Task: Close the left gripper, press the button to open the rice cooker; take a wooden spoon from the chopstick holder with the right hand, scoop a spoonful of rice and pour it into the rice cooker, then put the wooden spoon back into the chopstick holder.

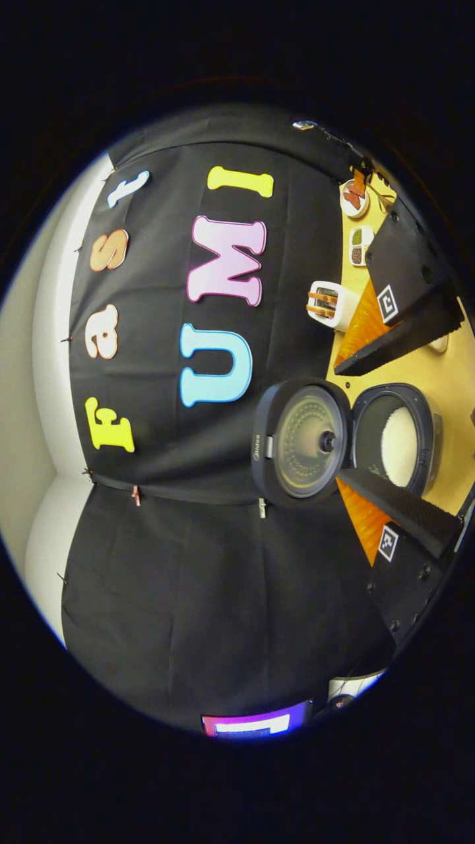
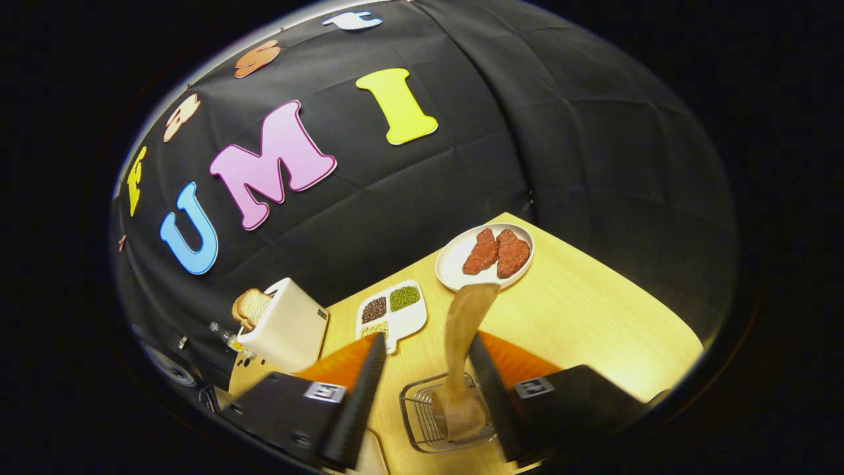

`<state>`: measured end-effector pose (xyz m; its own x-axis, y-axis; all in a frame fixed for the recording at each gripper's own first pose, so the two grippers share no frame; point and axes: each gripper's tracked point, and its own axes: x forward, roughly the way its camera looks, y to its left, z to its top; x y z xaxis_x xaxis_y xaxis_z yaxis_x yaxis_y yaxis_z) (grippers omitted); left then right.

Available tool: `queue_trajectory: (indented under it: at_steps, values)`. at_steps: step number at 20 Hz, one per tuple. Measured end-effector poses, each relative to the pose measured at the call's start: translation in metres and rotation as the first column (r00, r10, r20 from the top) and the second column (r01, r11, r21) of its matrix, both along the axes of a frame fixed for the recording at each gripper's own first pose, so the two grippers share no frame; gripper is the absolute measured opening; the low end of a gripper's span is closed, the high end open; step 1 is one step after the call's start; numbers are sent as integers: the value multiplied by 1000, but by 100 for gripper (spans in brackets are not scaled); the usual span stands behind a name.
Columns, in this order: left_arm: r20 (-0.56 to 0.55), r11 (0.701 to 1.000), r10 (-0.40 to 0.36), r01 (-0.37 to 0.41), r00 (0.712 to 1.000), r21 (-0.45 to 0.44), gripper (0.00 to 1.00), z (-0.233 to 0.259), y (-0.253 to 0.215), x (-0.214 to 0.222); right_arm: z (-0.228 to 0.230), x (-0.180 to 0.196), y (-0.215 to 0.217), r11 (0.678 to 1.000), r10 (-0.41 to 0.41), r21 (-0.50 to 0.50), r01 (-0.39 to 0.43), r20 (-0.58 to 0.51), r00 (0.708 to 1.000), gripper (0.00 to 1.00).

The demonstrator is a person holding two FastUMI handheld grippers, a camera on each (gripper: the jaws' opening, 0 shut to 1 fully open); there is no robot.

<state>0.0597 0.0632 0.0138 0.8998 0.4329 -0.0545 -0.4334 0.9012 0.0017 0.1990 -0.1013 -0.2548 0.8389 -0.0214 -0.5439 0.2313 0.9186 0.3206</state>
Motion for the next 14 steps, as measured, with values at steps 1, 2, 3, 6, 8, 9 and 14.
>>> queue_trajectory:
  at_steps: [1,2,3,6,8,9,14]
  values:
    - [26,1000,-19,18,999,12,95,8,5,5,0,-6,-7,999,-28,-22,28,3,1000,100]
    - [46,999,-38,37,998,17,95,14,11,10,4,-15,-11,998,-51,-40,51,7,999,99]
    - [63,998,-57,56,996,20,95,19,17,15,13,-27,-13,996,-66,-53,68,22,998,99]
    - [109,994,-107,104,988,33,95,32,39,31,38,-65,-23,987,-87,-129,94,59,994,98]
    - [132,992,-125,120,983,44,95,40,56,42,56,-91,-24,980,-88,-171,100,77,993,99]
    - [141,990,-140,134,980,53,95,42,62,49,66,-102,-22,977,-85,-186,101,88,992,98]
    - [207,982,-169,148,964,114,94,58,102,81,121,-139,-4,959,-29,-273,78,180,983,98]
